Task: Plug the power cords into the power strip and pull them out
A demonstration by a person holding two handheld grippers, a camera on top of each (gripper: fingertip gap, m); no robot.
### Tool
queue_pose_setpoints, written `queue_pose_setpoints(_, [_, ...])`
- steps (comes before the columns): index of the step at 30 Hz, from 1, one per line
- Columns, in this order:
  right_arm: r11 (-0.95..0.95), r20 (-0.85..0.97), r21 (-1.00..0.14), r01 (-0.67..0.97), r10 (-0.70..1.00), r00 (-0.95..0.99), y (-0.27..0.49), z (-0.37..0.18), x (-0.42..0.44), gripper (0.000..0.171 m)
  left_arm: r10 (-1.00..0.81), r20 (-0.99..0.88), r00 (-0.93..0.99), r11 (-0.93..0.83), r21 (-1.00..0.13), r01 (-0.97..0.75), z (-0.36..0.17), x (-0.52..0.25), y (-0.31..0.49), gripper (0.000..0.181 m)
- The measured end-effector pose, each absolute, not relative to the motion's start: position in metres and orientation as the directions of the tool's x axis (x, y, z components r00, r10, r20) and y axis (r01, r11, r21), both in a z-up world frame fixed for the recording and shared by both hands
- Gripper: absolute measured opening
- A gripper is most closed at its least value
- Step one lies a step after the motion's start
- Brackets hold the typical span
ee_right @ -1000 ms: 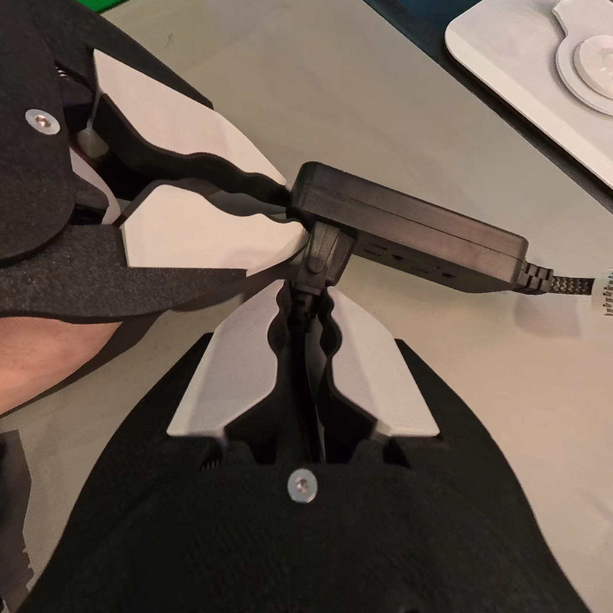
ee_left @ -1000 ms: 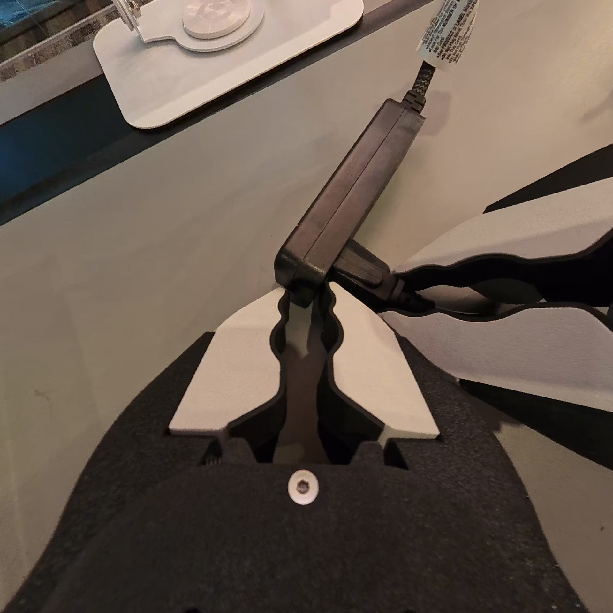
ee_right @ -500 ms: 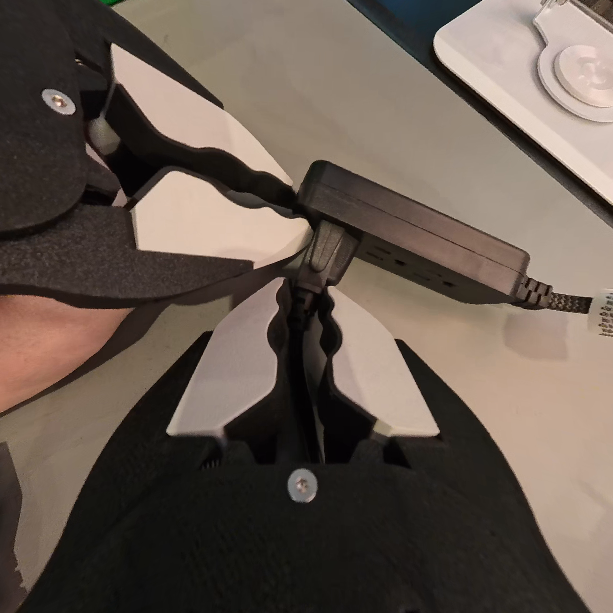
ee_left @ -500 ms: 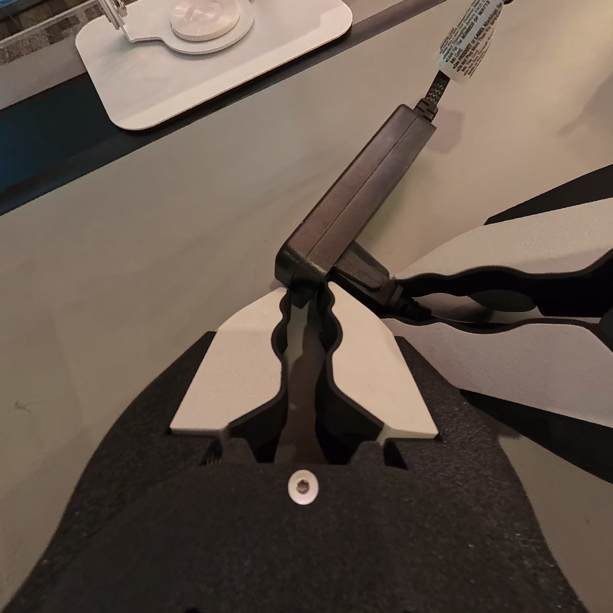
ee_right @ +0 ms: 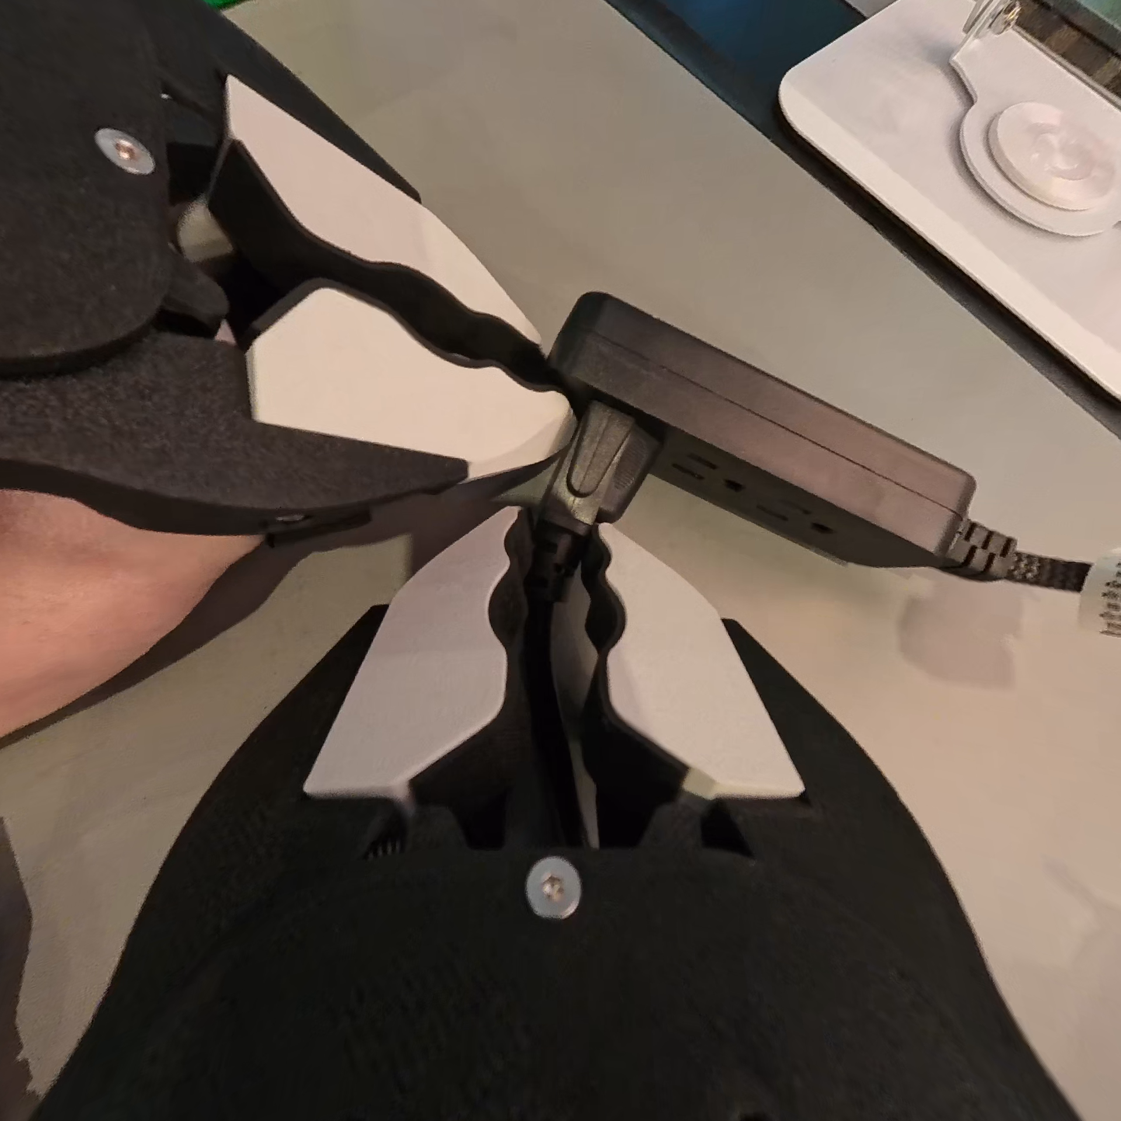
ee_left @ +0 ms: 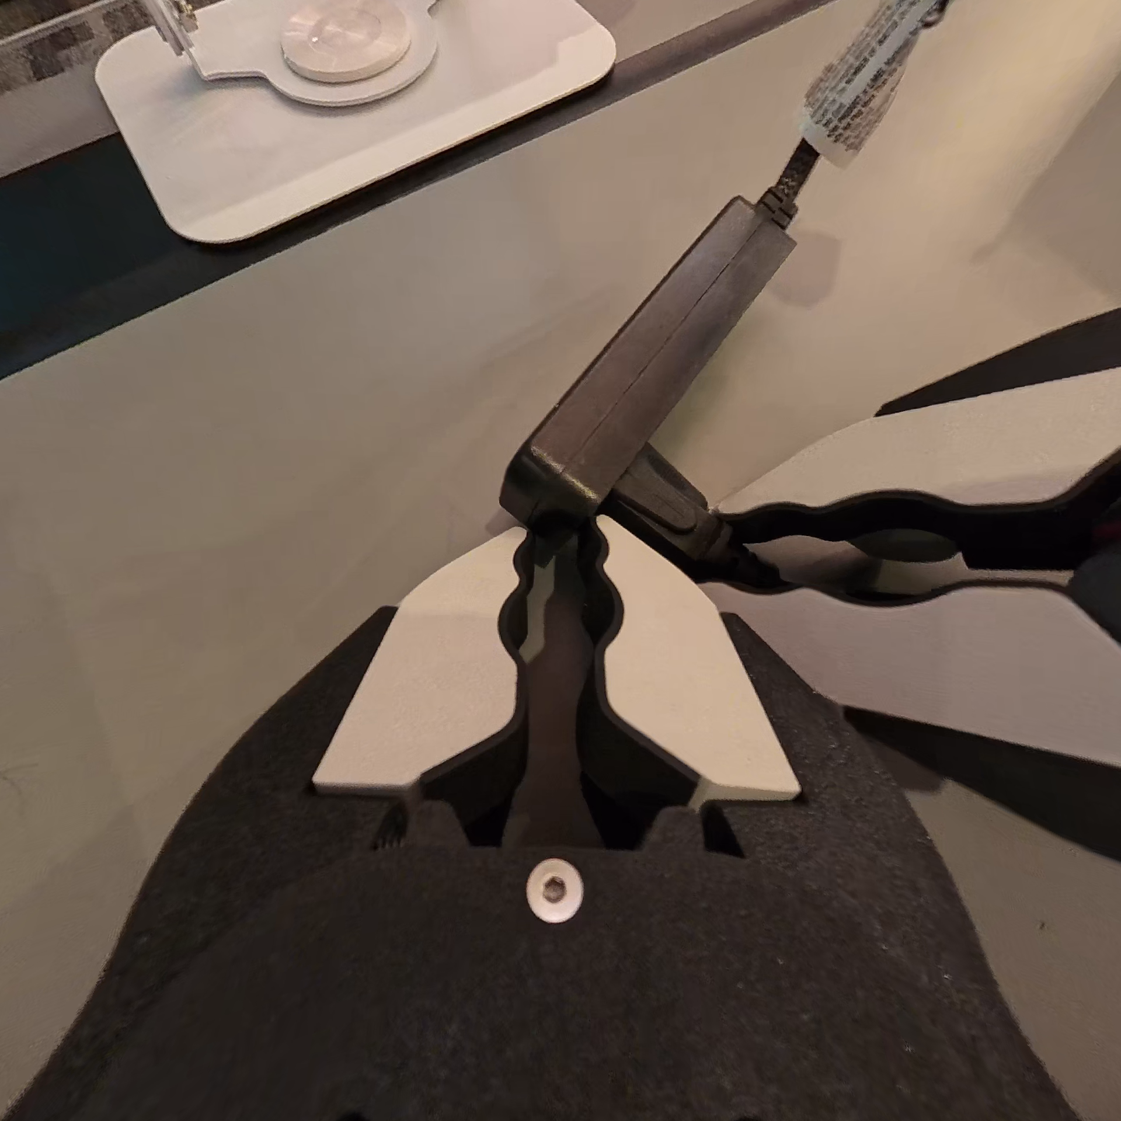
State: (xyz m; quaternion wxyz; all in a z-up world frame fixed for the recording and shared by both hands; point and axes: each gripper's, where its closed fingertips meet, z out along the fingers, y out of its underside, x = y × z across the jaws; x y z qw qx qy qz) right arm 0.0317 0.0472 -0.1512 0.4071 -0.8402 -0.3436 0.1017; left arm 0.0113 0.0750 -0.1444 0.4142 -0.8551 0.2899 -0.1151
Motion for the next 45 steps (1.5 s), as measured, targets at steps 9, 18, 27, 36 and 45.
queue_pose_setpoints(9, [-0.498,0.029,-0.716,0.489,0.678,0.734,0.043,-0.156,0.041,0.020,-0.653,-0.212,0.727,-0.428,-0.689,-0.585,-0.148,0.013,0.066,0.020])
queue_pose_setpoints(18, [-0.477,0.059,-0.698,0.534,0.705,0.707,0.039,-0.156,0.047,0.020,-0.669,-0.109,0.735,-0.455,-0.721,-0.522,-0.140,0.010,0.071,0.069])
queue_pose_setpoints(27, [-0.519,0.019,-0.707,0.480,0.665,0.747,0.049,-0.156,0.049,0.041,-0.760,-0.121,0.639,-0.389,-0.704,-0.595,-0.144,0.028,0.058,0.027])
queue_pose_setpoints(36, [-0.503,0.034,-0.711,0.491,0.674,0.738,0.054,-0.156,0.046,0.028,-0.740,-0.081,0.667,-0.422,-0.717,-0.555,-0.141,0.026,0.057,0.027])
queue_pose_setpoints(45, [-0.503,0.005,-0.710,0.493,0.696,0.718,0.057,-0.156,0.044,0.029,-0.659,-0.204,0.724,-0.391,-0.729,-0.561,-0.139,0.023,0.063,0.026])
